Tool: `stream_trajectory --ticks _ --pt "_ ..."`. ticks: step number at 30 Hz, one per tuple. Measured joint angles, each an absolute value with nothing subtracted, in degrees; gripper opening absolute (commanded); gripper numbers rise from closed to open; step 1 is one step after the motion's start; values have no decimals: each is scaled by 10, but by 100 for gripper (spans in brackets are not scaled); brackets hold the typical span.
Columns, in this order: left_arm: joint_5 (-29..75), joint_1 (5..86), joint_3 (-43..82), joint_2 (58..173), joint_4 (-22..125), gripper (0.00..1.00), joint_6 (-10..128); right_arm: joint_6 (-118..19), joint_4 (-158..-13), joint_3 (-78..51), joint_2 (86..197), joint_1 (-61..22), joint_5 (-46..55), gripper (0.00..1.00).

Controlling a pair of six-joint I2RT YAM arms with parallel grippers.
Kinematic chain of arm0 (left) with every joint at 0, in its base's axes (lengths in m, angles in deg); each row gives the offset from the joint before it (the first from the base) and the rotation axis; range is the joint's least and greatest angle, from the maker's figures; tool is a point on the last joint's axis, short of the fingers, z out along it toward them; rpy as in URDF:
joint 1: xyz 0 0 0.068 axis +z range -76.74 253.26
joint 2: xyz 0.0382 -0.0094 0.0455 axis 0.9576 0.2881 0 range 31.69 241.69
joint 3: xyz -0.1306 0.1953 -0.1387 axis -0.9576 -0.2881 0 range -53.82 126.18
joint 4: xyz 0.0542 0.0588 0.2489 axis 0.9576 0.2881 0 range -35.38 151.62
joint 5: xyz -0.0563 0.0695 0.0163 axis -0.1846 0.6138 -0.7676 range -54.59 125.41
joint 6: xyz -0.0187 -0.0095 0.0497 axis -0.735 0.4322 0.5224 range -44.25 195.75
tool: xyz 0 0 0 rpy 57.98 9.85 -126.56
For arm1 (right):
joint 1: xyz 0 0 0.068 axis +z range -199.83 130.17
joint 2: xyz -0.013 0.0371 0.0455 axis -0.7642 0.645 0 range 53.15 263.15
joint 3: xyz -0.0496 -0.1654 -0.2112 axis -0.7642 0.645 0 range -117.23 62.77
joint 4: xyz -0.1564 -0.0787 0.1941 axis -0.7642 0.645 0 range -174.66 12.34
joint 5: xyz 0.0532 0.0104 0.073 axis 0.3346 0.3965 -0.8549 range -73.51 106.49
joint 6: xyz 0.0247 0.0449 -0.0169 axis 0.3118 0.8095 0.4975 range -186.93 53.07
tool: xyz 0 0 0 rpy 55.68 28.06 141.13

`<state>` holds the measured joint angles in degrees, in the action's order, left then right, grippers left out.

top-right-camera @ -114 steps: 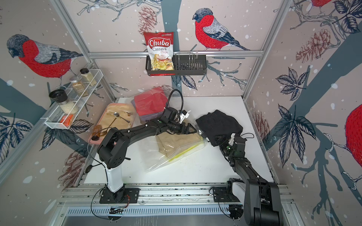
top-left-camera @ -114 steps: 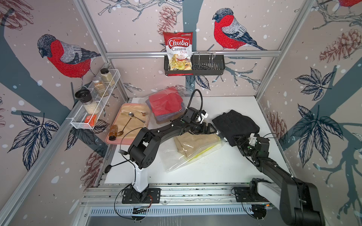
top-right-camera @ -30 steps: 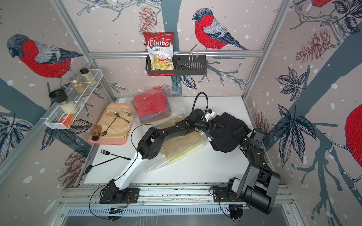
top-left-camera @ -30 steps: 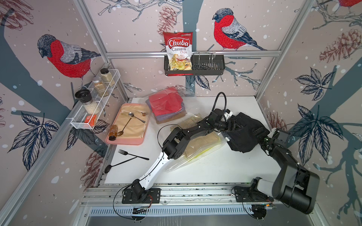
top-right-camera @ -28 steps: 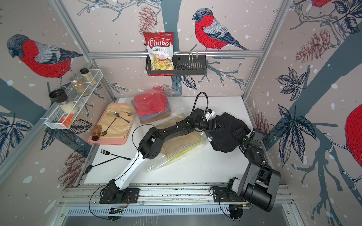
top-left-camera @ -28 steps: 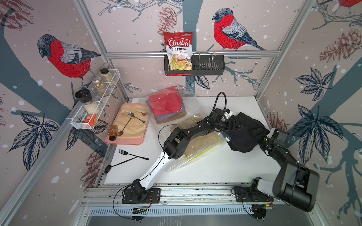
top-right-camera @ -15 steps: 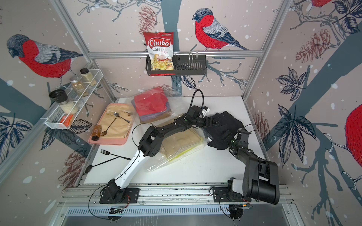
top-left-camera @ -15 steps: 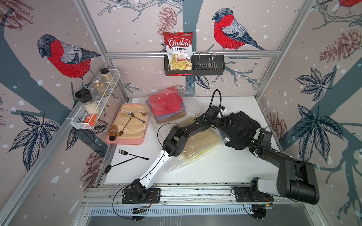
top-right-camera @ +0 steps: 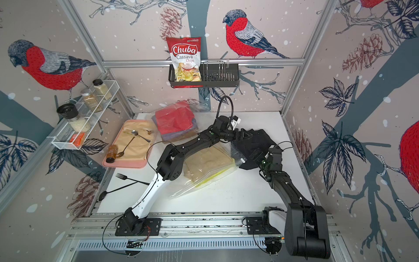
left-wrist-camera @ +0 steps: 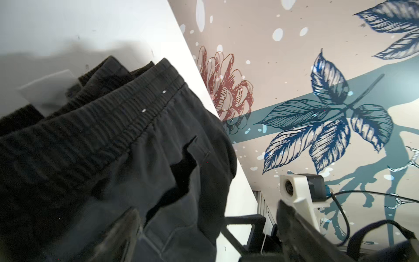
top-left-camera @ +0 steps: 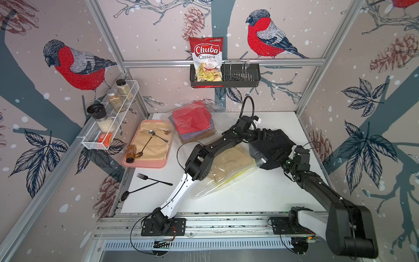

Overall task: Take the trousers out of the vacuum bag
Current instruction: Place the trousers at the center of the board.

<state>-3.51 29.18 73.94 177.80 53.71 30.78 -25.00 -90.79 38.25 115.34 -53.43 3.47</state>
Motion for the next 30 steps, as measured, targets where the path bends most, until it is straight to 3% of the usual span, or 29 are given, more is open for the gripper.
stream_trajectory --ticks 5,10,22,30 --pt "-37 280 733 1759 535 97 312 -277 -867 386 1099 -649 40 94" --pt "-36 269 740 1780 535 97 312 -301 -848 371 1117 -718 3 94" --pt "-37 270 776 1864 505 97 296 -309 -879 354 1231 -752 -95 97" --pt "-34 271 681 1829 446 97 301 -306 -910 364 1275 -777 -95 99"
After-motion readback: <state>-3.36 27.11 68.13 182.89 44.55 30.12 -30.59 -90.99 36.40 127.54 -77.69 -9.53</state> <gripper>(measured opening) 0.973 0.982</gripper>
